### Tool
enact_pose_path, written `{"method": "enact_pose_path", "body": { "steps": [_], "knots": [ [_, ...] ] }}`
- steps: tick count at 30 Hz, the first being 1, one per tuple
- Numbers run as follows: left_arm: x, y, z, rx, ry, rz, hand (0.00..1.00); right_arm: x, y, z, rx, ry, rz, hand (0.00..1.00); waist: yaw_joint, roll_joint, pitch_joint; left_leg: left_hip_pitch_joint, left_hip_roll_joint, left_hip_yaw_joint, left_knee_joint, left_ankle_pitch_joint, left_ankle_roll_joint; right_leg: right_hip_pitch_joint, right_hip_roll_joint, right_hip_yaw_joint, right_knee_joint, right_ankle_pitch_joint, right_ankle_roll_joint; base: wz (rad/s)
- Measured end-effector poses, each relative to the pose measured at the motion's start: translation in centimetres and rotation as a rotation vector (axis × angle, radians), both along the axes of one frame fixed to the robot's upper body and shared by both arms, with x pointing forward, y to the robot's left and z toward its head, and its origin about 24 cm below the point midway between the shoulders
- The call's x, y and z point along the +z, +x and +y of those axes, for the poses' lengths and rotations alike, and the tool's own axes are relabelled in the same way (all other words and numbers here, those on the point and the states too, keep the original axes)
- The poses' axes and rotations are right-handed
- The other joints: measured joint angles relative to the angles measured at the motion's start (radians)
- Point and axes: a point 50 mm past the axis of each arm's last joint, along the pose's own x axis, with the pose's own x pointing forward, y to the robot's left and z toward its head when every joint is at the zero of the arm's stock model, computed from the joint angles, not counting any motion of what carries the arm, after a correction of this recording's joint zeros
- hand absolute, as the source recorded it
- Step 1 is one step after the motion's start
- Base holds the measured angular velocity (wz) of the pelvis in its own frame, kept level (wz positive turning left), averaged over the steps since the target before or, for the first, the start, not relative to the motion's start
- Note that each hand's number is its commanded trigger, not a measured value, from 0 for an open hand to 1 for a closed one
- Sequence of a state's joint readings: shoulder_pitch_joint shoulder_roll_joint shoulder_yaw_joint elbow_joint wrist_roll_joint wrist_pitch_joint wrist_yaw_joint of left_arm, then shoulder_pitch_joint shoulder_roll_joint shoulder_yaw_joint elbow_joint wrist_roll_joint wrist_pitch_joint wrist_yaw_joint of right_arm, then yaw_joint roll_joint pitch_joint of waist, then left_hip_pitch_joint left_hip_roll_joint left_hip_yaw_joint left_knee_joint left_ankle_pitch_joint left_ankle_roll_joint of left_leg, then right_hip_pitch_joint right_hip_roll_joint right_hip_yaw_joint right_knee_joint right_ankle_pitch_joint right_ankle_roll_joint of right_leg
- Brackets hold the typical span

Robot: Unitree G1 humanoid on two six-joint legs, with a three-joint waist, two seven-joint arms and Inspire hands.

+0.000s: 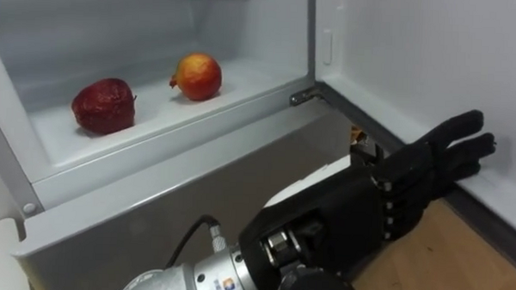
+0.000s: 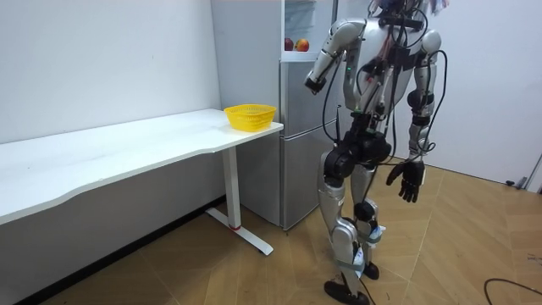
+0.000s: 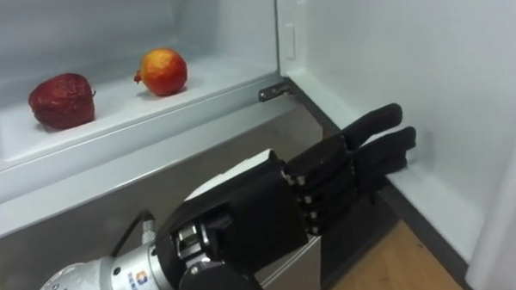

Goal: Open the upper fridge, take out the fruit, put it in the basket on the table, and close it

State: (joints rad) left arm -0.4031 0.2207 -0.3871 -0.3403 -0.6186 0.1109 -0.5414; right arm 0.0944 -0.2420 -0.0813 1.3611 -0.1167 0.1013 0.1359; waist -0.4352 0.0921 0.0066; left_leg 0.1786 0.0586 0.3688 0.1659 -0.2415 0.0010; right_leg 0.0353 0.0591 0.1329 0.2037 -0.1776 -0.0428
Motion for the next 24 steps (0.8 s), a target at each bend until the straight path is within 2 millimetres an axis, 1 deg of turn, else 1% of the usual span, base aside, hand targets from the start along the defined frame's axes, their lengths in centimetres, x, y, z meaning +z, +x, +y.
{"method": "enact_pose_path", "body": {
  "steps": [5,10,12,13,14,15,16,17,18,19,20,21,22,23,24],
  "knots": [
    [0.2,0.0,-0.1,0.002,-0.001,-0.006,0.0,0.0,0.2,0.0,-0.001,-0.01,-0.006,0.0,0.0,0.007,0.0006,0.0,0.0,0.0,0.0,0.0,0.0,-0.001,0.001,0.002,0.0,0.0,0.0,0.0],
    [0.3,0.1,0.0,0.005,0.006,-0.009,0.0,0.0,0.2,-0.1,-0.007,-0.01,-0.007,0.0,0.011,0.005,0.0025,0.008,0.002,-0.005,-0.001,0.0,0.0,0.004,0.002,0.001,0.003,0.0,-0.001,-0.03],
    [0.4,0.2,0.2,0.018,0.015,-0.018,0.0,0.0,0.0,0.0,-0.023,-0.007,-0.013,0.0,0.03,0.004,0.0032,0.006,0.001,-0.014,-0.001,0.0,0.0,0.003,0.002,-0.004,0.007,0.0,-0.001,0.02],
    [0.5,0.3,0.3,0.029,0.018,-0.027,0.0,0.0,-0.1,0.0,-0.025,-0.007,-0.013,0.0,0.033,0.003,0.0036,0.005,0.001,-0.014,-0.001,0.0,0.0,0.002,0.001,-0.007,0.007,0.0,-0.001,0.09],
    [1.0,0.4,1.0,0.061,0.021,-0.055,0.0,0.0,-0.1,-0.1,-0.034,-0.008,-0.02,0.0,0.044,0.002,0.0043,0.002,0.001,-0.016,-0.001,0.0,0.0,0.0,0.001,-0.01,0.008,0.0,-0.001,0.04],
    [1.9,0.4,2.1,0.111,0.001,-0.091,0.0,0.0,-0.3,-0.1,-0.053,-0.01,-0.018,0.0,0.064,0.0,0.0058,-0.001,0.001,-0.019,0.0,0.0,0.0,-0.001,0.002,-0.009,0.008,0.0,-0.001,0.03],
    [2.5,0.4,2.8,0.141,-0.013,-0.113,0.0,0.0,-0.4,-0.1,-0.055,-0.012,-0.014,0.0,0.075,-0.001,0.0066,-0.001,0.001,-0.021,0.0,0.0,0.0,-0.001,0.002,-0.011,0.008,0.0,-0.001,0.04],
    [3.6,0.4,4.1,0.207,-0.047,-0.16,0.0,0.0,-0.8,-0.2,-0.056,-0.015,-0.006,0.0,0.097,-0.004,0.0087,0.0,0.0,-0.027,0.0,0.0,0.0,0.003,0.002,-0.017,0.008,0.0,-0.001,0.17],
    [4.6,0.4,5.4,0.278,-0.084,-0.196,0.0,0.0,-1.3,-0.1,-0.075,-0.017,-0.001,0.0,0.128,-0.008,0.011,0.002,0.0,-0.046,-0.001,0.0,0.0,0.01,0.001,-0.03,0.005,0.0,-0.002,0.24],
    [5.0,0.4,6.0,0.316,-0.102,-0.212,0.0,0.0,-1.6,-0.1,-0.083,-0.018,0.003,0.0,0.141,-0.01,0.0125,0.005,-0.001,-0.061,-0.001,0.0,0.0,0.016,-0.001,-0.038,0.001,0.0,-0.003,0.34],
    [5.6,0.3,7.3,0.396,-0.128,-0.242,0.0,0.1,-2.2,-0.2,-0.092,-0.025,0.012,0.0,0.175,-0.013,0.0124,0.007,-0.002,-0.075,-0.002,0.0,0.0,0.016,-0.003,-0.052,0.0,0.001,-0.003,0.34],
    [6.0,0.1,8.6,0.474,-0.155,-0.258,0.0,0.1,-2.2,-0.3,-0.089,-0.035,0.014,0.0,0.209,-0.015,0.0124,0.006,-0.003,-0.075,-0.002,0.0,-0.001,0.016,-0.004,-0.061,0.0,0.0,-0.003,0.28],
    [6.2,0.0,9.3,0.513,-0.164,-0.267,0.0,0.1,-2.2,-0.3,-0.085,-0.039,0.013,0.0,0.23,-0.016,0.0117,0.005,-0.003,-0.078,-0.001,0.0,-0.001,0.016,-0.004,-0.064,0.0,0.0,-0.003,0.22],
    [6.7,-0.1,10.5,0.594,-0.171,-0.295,0.0,0.1,-2.2,-0.3,-0.081,-0.043,0.011,0.0,0.259,-0.022,0.0094,0.003,-0.004,-0.098,-0.001,0.0,-0.001,0.018,-0.005,-0.074,-0.001,0.0,-0.003,0.37],
    [7.3,-0.4,11.9,0.677,-0.179,-0.326,0.0,0.1,-2.4,-0.3,-0.086,-0.048,0.012,0.0,0.289,-0.027,0.0045,-0.005,-0.006,-0.124,-0.001,0.0,-0.001,0.022,-0.009,-0.1,-0.002,-0.001,-0.004,0.46]
  ]
}}
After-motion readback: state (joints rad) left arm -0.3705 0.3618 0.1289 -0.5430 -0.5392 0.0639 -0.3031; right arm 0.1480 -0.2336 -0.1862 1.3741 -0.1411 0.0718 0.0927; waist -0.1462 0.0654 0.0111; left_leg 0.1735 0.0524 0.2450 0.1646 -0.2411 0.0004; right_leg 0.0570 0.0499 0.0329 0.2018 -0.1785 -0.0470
